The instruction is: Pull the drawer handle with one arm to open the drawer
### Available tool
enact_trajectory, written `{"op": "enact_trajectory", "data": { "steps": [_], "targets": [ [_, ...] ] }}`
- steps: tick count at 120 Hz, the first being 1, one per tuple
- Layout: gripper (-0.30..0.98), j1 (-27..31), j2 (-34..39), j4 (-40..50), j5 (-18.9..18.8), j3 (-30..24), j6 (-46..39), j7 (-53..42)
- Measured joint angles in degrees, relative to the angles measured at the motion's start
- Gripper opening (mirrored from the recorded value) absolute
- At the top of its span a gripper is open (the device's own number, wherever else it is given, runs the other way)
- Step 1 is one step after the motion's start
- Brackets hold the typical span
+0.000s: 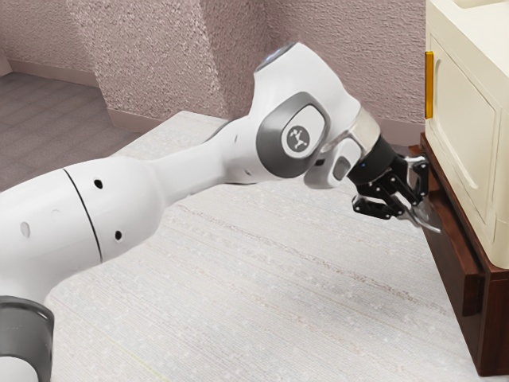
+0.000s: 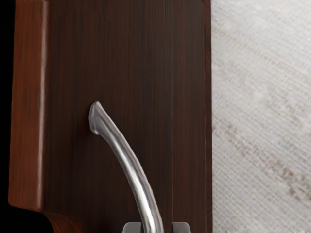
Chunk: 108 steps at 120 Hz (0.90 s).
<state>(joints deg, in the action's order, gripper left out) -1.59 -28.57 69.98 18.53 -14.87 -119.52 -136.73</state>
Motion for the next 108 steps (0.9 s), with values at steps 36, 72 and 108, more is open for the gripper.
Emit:
{"op": "enact_trajectory", "data": {
  "steps": [36, 72, 108],
  "targets": [
    [-0.09, 3.4, 8.0, 10.2, -0.1, 0.2, -0.4, -2.8],
    [-0.1, 6.4, 16.6, 20.8, 0.0, 0.4, -0.6, -4.7],
    [-0.1, 8.7, 21.5, 26.0, 0.7, 0.2, -0.7, -6.2]
  ]
}}
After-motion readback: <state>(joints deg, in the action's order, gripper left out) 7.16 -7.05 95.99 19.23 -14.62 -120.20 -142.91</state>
